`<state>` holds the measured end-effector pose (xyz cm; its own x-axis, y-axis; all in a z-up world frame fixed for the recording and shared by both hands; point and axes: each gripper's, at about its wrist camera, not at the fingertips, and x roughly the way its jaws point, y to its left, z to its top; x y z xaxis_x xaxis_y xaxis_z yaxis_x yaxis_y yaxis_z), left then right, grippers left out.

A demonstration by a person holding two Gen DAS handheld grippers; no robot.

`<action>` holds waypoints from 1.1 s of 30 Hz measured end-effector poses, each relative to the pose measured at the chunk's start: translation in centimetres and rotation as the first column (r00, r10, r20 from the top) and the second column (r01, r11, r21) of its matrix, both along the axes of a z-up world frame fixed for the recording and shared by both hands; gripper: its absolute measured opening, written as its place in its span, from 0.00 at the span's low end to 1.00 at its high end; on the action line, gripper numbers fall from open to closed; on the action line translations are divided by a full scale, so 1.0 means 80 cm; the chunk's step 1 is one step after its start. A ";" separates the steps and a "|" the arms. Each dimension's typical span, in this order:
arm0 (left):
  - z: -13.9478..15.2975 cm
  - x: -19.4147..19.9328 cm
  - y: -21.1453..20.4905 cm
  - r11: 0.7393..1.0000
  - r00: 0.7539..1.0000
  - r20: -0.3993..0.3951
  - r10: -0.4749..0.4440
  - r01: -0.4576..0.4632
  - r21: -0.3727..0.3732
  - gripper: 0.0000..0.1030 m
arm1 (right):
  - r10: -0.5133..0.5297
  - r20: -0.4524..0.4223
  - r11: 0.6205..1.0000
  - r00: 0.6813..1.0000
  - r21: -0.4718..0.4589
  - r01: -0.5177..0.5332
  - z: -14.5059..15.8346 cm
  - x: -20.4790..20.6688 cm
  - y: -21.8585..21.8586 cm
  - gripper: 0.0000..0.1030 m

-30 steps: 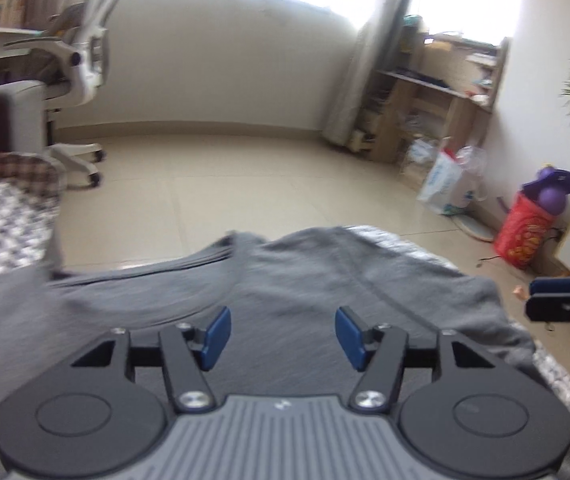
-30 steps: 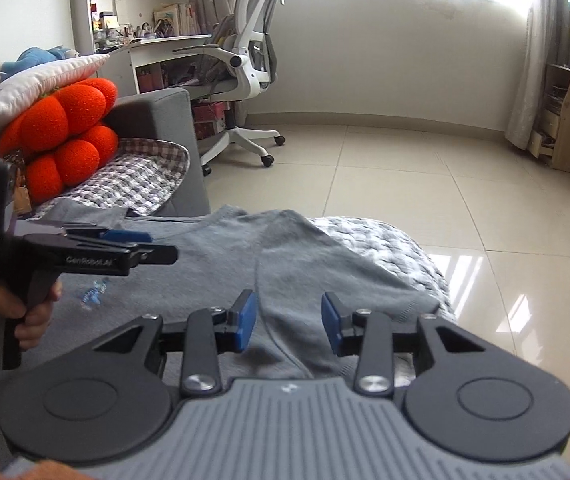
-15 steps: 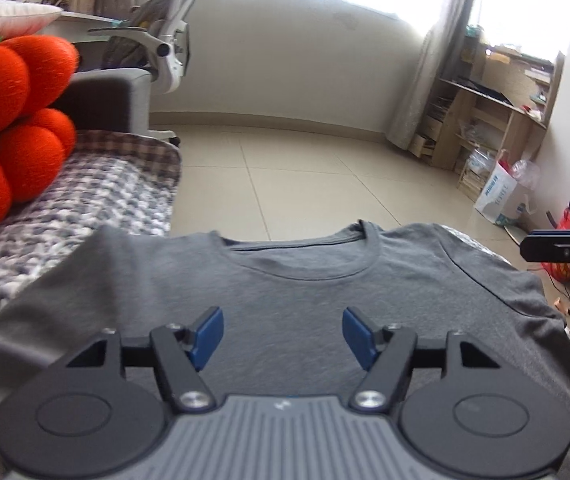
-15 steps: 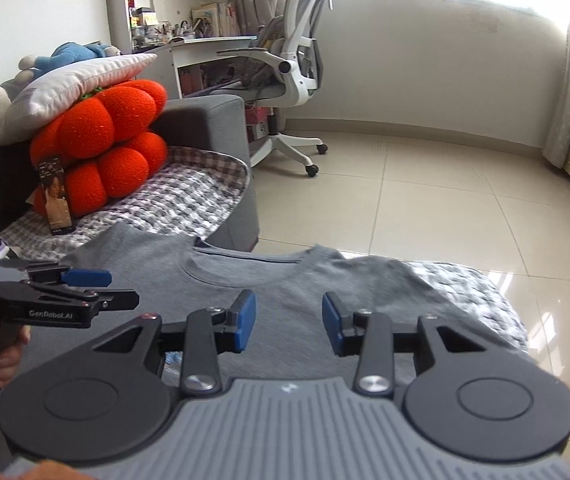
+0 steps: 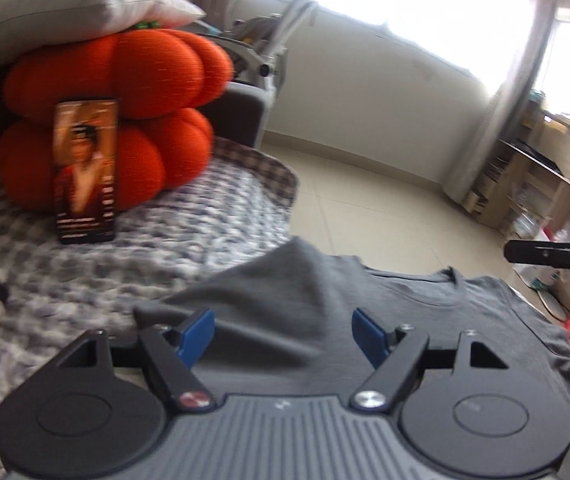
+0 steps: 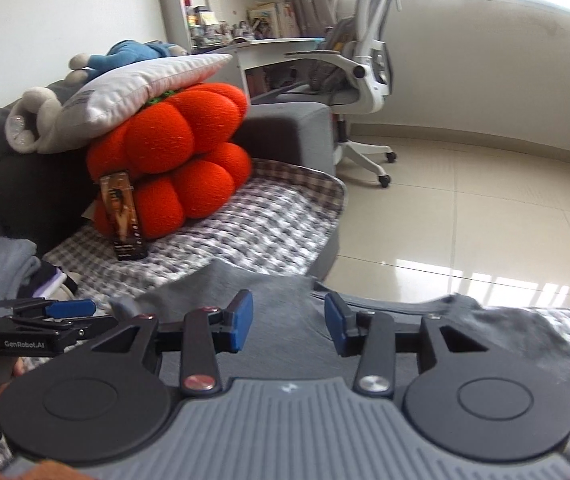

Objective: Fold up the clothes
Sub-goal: 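Move the left gripper to the shirt's sleeve and close on it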

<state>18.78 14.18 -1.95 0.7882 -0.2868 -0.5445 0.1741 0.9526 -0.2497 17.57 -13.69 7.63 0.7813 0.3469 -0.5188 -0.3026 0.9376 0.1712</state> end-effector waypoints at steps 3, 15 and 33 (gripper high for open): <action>-0.005 0.001 0.030 0.998 0.998 -0.018 0.064 -0.064 -0.022 0.75 | 0.043 -0.002 0.999 0.999 0.018 -0.043 0.001 0.011 0.030 0.43; -0.035 0.004 0.080 0.981 0.987 -0.068 0.144 -0.152 -0.118 0.58 | 0.285 -0.025 0.957 0.958 0.069 -0.283 -0.031 0.026 0.149 0.44; -0.087 0.066 0.108 0.911 0.953 -0.225 0.203 -0.268 -0.314 0.42 | 0.488 -0.024 0.862 0.873 -0.144 -0.486 -0.136 -0.007 0.215 0.37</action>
